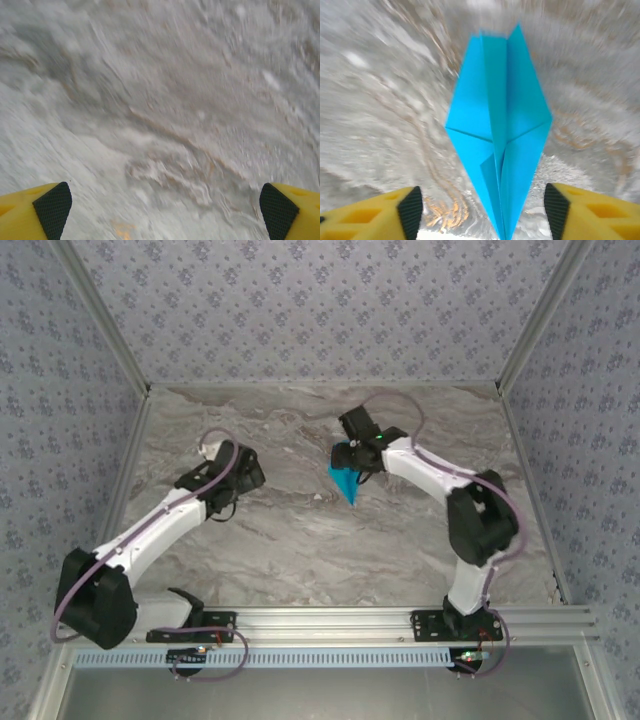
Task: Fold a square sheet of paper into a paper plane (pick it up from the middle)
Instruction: Reset both arms
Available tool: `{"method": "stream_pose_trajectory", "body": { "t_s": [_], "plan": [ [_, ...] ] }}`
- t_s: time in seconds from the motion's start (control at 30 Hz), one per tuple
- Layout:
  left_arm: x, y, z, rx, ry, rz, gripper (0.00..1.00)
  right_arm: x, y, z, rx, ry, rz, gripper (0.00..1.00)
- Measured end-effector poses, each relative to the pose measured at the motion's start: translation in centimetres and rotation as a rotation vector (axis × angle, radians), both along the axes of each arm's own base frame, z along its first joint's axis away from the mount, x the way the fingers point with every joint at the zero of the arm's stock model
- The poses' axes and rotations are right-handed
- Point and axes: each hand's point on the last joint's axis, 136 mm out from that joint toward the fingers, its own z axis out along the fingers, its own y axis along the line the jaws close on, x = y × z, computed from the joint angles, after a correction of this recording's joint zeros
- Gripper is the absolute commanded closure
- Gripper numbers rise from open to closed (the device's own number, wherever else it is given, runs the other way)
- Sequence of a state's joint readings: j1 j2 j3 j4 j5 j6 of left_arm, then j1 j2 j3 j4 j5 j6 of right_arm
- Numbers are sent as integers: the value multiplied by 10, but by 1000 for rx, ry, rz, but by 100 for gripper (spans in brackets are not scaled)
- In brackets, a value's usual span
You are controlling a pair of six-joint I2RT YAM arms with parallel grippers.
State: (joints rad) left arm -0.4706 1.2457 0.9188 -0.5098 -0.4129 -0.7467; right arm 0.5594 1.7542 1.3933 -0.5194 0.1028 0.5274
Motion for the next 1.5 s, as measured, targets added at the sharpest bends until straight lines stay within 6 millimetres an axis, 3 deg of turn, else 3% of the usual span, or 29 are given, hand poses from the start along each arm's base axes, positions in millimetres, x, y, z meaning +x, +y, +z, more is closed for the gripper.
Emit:
{"method": "stream_pose_trajectory", "body": {
  "t_s": [0.07,0.13,0.23,0.33,0.43,0.63,0.73,0.87,1.13,1.5],
  "plan": [
    [3,19,14,27,-40,27,1,3,-18,47,34,-113,-37,12],
    [5,38,30,54,-92,51,1,2,-49,85,48,-222,-100,1],
    [5,64,45,96,-165,87,1,-4,-108,105,14,-318,-231,0],
    [1,88,43,155,-196,125,1,-18,-168,85,-80,-320,-366,0],
    [-5,109,22,221,-182,155,1,-36,-215,54,-190,-285,-462,0],
    [-23,132,-26,350,-183,158,1,-66,-276,2,-347,-273,-567,0],
    [-27,138,-38,379,-197,150,1,-75,-287,-21,-401,-274,-560,0],
    [-16,138,-38,385,-259,121,1,-74,-288,-34,-410,-332,-528,0],
    [16,111,-64,363,-304,-76,1,-49,-273,-52,-368,-451,-401,0],
    [42,113,-72,287,-378,-154,1,-23,-265,-63,-307,-513,-289,0]
  ]
}}
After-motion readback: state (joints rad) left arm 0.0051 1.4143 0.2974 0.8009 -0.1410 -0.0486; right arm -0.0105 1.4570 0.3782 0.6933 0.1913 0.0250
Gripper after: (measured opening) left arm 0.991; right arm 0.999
